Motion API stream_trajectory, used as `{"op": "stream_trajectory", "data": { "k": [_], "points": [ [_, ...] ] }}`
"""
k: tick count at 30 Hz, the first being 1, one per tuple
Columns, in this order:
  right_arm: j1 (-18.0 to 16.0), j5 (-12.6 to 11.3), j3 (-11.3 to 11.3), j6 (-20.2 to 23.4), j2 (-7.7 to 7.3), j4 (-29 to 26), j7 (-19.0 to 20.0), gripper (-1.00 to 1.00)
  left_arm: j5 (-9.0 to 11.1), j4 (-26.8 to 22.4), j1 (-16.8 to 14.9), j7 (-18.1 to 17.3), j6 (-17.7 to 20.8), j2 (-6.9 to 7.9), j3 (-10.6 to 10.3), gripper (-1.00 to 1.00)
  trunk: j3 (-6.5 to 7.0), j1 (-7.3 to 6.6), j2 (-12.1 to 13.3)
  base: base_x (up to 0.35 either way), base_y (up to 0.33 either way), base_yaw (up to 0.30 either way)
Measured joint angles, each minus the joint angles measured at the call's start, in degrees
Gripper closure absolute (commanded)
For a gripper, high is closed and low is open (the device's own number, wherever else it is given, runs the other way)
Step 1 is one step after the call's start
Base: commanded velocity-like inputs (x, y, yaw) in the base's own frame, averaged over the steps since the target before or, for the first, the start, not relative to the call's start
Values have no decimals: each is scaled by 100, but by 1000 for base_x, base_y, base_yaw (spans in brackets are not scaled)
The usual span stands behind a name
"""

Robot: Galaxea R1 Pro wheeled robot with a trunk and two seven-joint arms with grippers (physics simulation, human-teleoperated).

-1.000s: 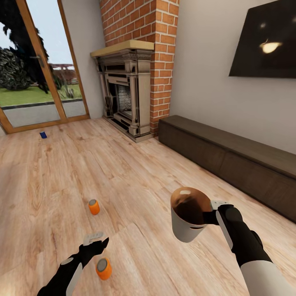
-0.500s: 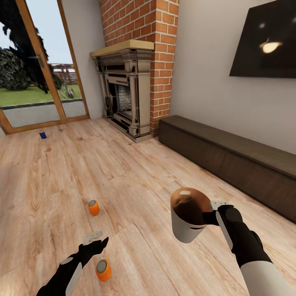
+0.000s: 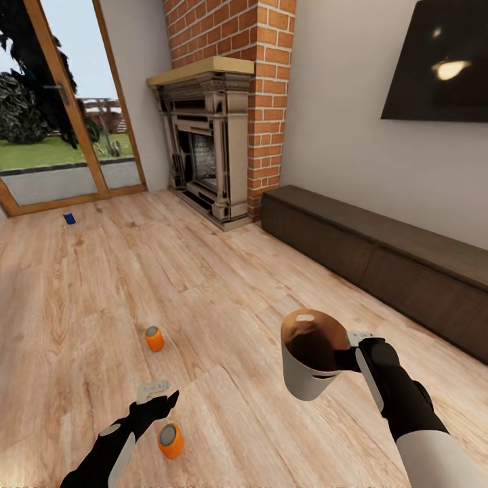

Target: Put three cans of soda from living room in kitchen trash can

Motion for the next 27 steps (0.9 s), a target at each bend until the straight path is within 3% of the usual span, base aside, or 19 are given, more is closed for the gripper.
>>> {"op": "stream_trajectory", "data": {
  "k": [27],
  "points": [
    [0,15,24,0,19,-26,0,100,0,-11,0,-3,-4,0,0,-100,-245,0,0,0,0,0]
  ]
}}
